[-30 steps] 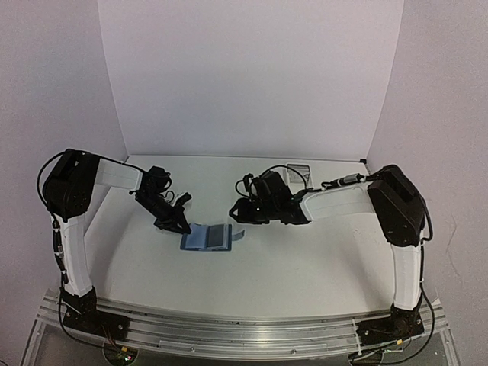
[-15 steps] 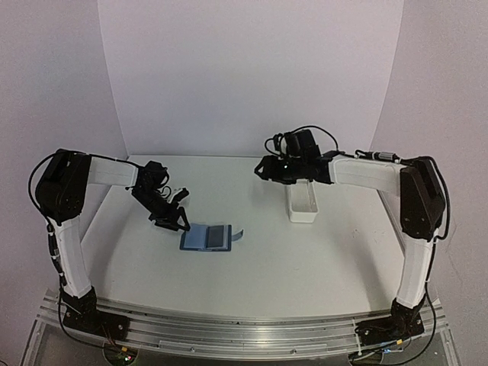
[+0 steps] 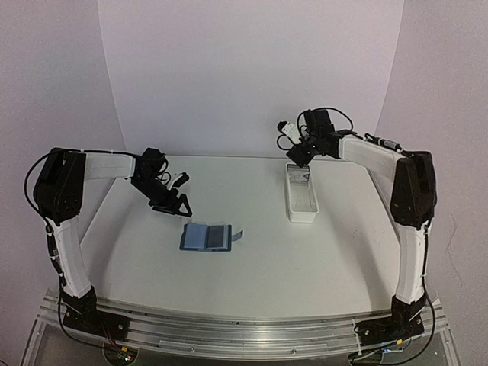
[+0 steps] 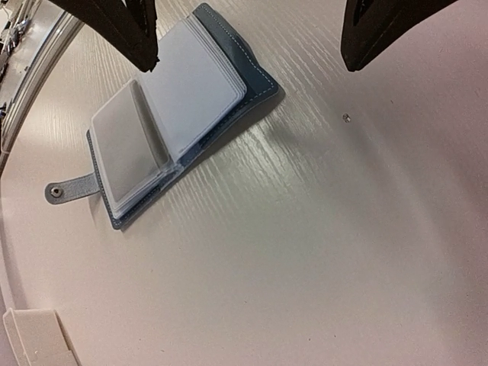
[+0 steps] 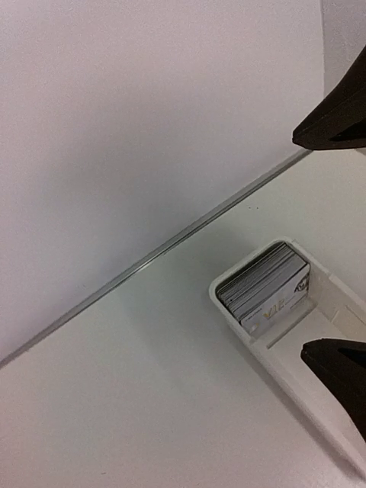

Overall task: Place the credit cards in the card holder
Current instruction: Pick up the credit card from the storage box.

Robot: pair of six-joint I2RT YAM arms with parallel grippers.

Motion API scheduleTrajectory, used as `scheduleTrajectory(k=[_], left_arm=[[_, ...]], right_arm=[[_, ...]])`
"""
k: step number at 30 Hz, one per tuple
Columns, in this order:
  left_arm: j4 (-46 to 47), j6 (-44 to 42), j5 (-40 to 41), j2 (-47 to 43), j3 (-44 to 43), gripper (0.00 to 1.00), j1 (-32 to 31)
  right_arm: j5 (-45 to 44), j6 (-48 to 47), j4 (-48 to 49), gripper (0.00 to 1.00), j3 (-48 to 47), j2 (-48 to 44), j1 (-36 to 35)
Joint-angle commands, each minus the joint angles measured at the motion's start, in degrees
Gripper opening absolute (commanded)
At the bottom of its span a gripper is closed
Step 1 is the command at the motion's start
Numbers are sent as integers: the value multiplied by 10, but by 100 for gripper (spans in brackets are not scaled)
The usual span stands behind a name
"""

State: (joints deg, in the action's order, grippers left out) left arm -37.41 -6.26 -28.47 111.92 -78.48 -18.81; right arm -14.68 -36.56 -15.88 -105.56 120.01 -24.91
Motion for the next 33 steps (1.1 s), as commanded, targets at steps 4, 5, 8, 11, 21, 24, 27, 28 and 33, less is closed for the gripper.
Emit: scheduleTrajectory(k=[4,5,8,11,21,24,27,28,33], left_arm=[[3,-24,-9,-16,4,80,16],[6,-24,-10,-15,6,80,18],[7,-24,-27,-9,2,80,22],[8,-23,-36,0,-5,81,27],[8,-27,-48,18,-24,87,47],[6,-26,-48,24,-30,87,48],[6,-26,-47,27,-35,87,49],[6,-27,-47,30,-37,87,49],[5,-19,-52,33,-39,87,49]], right_arm=[[1,-416,32,83,-42,91,29],[-1,-433,42,84,-44,97,29],[-3,-456,46,86,-56,124,29],[-25,-484,68,98,-51,152,29],[-34,-512,117,98,-106,221,30],[-48,-518,151,98,-99,230,30],[-52,-523,165,98,-91,233,30],[-55,-526,172,98,-86,235,30],[-61,-531,180,74,-70,232,30]])
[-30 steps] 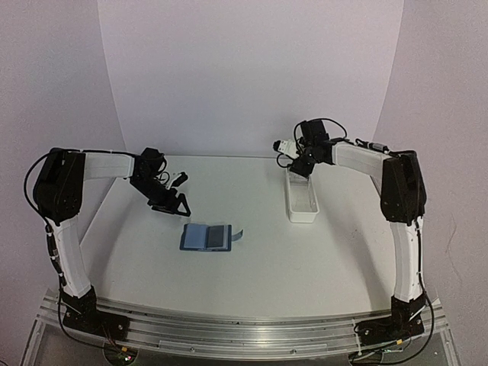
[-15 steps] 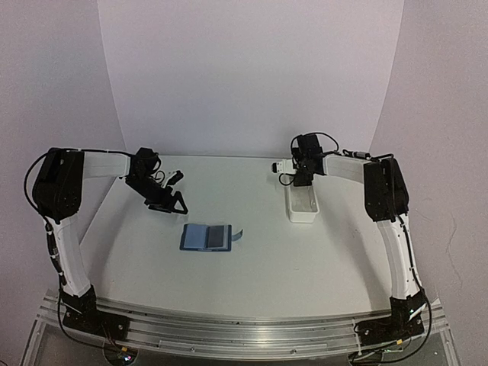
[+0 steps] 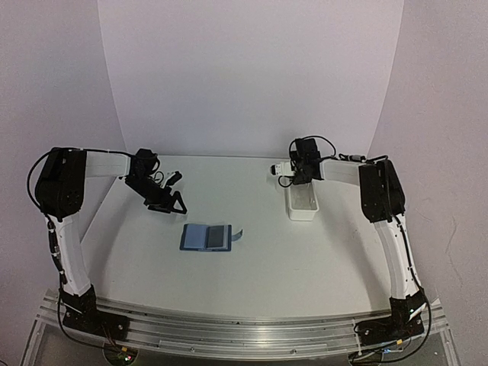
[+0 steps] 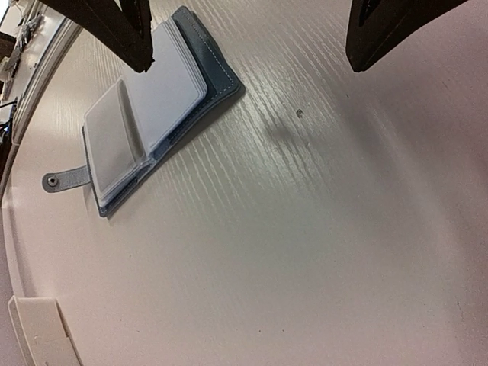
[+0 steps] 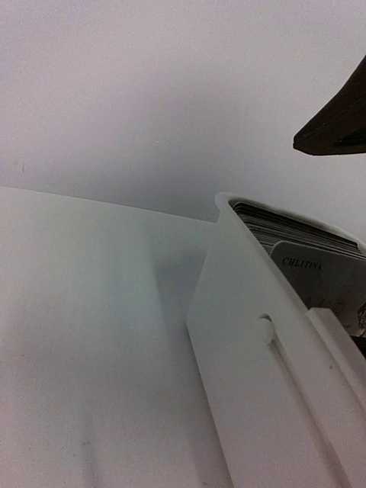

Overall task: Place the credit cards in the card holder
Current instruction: Pick up the credit card from the storage box.

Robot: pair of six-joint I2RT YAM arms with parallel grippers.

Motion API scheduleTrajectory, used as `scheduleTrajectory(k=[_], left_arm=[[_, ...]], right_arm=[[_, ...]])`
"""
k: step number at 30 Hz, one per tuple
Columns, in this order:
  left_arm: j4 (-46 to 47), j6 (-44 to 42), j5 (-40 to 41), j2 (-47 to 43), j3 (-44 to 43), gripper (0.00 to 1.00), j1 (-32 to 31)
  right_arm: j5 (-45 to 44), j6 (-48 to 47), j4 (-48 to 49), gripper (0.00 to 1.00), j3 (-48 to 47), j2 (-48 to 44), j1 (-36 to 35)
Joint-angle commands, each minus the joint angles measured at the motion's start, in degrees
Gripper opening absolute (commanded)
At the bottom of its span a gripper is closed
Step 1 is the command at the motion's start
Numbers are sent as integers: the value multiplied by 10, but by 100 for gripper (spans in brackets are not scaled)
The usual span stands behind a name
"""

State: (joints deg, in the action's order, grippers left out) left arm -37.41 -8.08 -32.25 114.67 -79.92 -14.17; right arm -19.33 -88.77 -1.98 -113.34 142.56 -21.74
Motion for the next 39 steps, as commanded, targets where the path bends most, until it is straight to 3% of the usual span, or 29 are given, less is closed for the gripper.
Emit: scheduleTrajectory(k=[1,3,8,13,18,32,39], left_arm=[[6,0,-15,6,-23,87,3],[7,2,-17,3,-20,87,3],[8,4,-21,0,-12,87,3],[10,7,-27,-1,-10,87,2],[10,8,-32,-3,-9,87,2],[10,6,-41,-12,8,87,2],[13,6,-44,-12,7,87,3]], right_arm=[[-13,-9,42,68,12,4,-2],[-12,-10,42,57,23,-4,-2],[-16,-10,42,46,41,-23,-2],[-6,4,41,27,36,-42,-2],[0,17,31,1,28,-48,-2],[124,167,-122,0,-34,-94,8],[139,179,-147,0,-49,-93,12]])
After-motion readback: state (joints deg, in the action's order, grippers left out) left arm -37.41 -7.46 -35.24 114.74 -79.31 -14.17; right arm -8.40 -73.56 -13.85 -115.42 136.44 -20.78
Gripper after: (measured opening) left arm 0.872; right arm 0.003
